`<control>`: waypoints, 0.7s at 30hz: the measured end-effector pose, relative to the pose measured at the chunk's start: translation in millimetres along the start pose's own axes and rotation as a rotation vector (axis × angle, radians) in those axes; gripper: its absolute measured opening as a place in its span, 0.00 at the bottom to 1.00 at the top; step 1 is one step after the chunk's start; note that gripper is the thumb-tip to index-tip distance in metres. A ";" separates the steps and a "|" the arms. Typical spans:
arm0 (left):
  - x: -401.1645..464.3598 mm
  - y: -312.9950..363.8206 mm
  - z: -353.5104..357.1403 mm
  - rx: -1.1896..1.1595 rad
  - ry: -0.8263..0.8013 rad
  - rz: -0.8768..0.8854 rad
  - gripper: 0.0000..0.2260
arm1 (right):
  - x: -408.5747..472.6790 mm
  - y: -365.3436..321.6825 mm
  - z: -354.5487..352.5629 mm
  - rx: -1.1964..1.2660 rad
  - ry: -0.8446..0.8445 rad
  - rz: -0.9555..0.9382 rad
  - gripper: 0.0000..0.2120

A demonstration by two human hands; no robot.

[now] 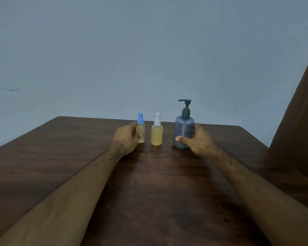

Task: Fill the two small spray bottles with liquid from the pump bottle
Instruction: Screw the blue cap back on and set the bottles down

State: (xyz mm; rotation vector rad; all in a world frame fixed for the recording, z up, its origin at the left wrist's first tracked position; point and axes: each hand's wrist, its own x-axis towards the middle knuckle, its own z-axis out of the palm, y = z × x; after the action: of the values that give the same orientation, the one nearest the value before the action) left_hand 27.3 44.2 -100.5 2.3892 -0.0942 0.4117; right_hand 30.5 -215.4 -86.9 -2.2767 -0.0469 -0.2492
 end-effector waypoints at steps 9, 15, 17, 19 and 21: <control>-0.2 -0.7 -1.1 -0.015 -0.016 -0.019 0.18 | 7.9 2.7 0.0 0.031 -0.038 -0.004 0.36; 0.1 -0.9 -3.0 -0.016 -0.043 -0.017 0.20 | 12.7 4.2 0.0 0.058 -0.065 0.002 0.37; -0.2 -1.7 -3.6 -0.011 -0.045 -0.015 0.20 | 14.5 5.7 1.1 0.061 -0.063 0.002 0.37; -0.8 -1.7 -3.6 -0.008 -0.050 -0.016 0.20 | 16.3 7.7 1.3 0.066 -0.063 0.005 0.38; -1.5 -1.9 -3.0 -0.017 -0.055 -0.018 0.21 | 17.0 7.8 2.3 0.074 -0.076 0.000 0.38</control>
State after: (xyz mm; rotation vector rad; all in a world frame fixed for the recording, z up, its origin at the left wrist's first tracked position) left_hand 25.4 47.5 -100.1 2.3836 -0.1009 0.3353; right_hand 48.4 -219.7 -90.9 -2.2121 -0.0937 -0.1579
